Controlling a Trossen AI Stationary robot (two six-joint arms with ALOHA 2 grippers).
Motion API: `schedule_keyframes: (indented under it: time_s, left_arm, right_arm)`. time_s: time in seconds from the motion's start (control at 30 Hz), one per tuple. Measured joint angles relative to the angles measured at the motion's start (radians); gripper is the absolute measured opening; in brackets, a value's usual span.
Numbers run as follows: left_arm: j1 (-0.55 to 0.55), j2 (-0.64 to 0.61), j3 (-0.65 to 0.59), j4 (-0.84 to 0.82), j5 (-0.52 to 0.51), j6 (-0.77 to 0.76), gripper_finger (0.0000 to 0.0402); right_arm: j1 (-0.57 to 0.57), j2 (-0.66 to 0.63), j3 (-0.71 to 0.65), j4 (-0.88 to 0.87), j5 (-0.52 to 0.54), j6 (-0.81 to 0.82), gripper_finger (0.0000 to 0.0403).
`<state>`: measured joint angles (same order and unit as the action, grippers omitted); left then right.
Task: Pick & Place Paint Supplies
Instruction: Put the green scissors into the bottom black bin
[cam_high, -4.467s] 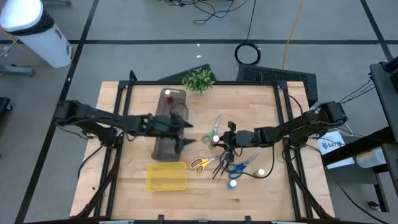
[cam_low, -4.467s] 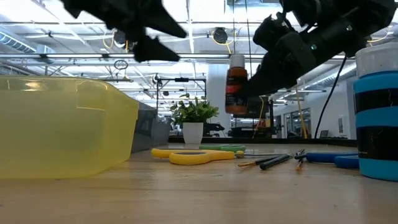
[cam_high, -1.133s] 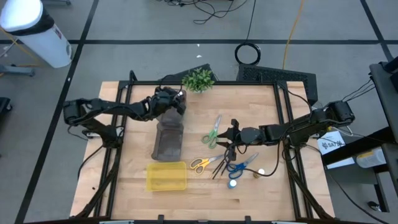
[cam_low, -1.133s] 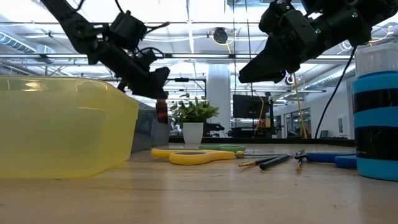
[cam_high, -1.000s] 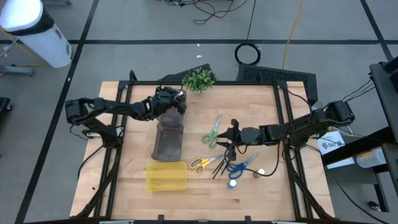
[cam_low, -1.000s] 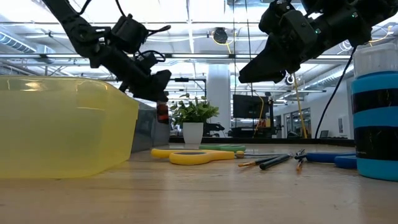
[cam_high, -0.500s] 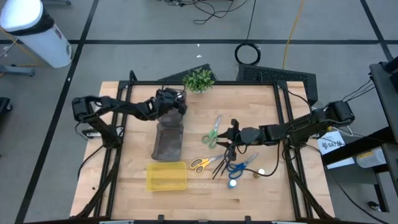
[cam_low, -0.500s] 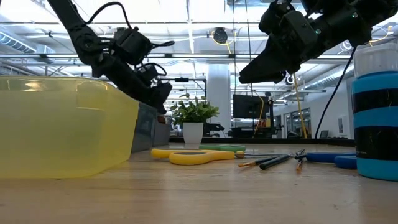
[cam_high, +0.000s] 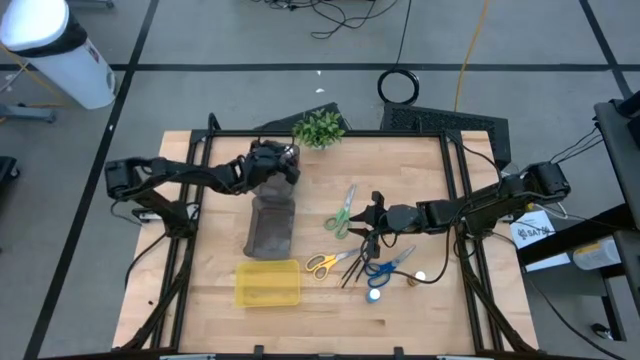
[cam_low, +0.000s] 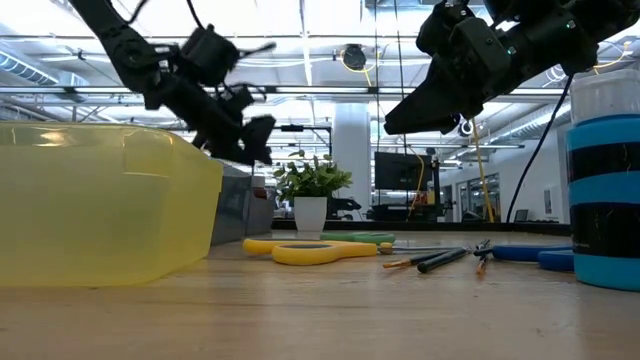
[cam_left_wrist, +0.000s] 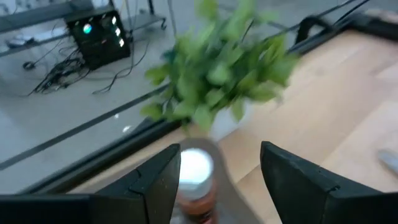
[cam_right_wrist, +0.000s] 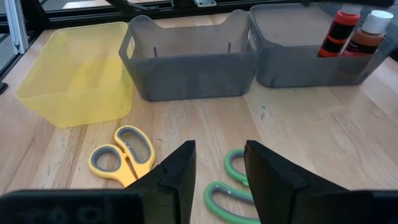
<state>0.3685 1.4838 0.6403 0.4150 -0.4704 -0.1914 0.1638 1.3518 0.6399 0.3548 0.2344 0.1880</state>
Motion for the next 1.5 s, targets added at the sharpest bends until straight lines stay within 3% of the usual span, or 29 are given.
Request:
schedule_keyframes:
  time_s: [0.27,0.53,0.67,0.9,1.07,1.3,1.5]
  left_arm:
    - [-0.078,-0.118,0.0,-0.026,0.002,0.0,0.0234]
    - [-0.15,-0.132,0.0,0.061,0.01,-0.027,0.0234]
    - [-0.17,-0.131,0.0,0.059,0.022,-0.042,0.0235]
    - [-0.182,-0.131,0.0,0.067,0.058,-0.142,0.0235]
    - [-0.181,-0.131,0.0,0.067,0.08,-0.144,0.0235]
    - [-0.181,-0.13,0.0,0.061,0.102,-0.145,0.0235]
    - [-0.181,-0.129,0.0,0.06,0.133,-0.145,0.0235]
  right_arm:
    - [-0.02,0.094,0.011,0.073,0.0,0.006,0.0128]
    - [-0.245,0.268,0.148,-0.041,0.031,0.009,0.0118]
    - [-0.342,0.346,0.156,-0.053,-0.024,-0.05,0.0108]
    - [-0.393,0.479,0.159,-0.037,-0.025,-0.122,0.0084]
    - [-0.394,0.424,0.161,-0.22,-0.022,-0.009,0.0066]
    - [-0.394,0.237,0.152,-0.501,-0.032,0.362,0.004]
    - [-0.354,0.091,0.146,-0.561,-0.041,0.34,0.0023]
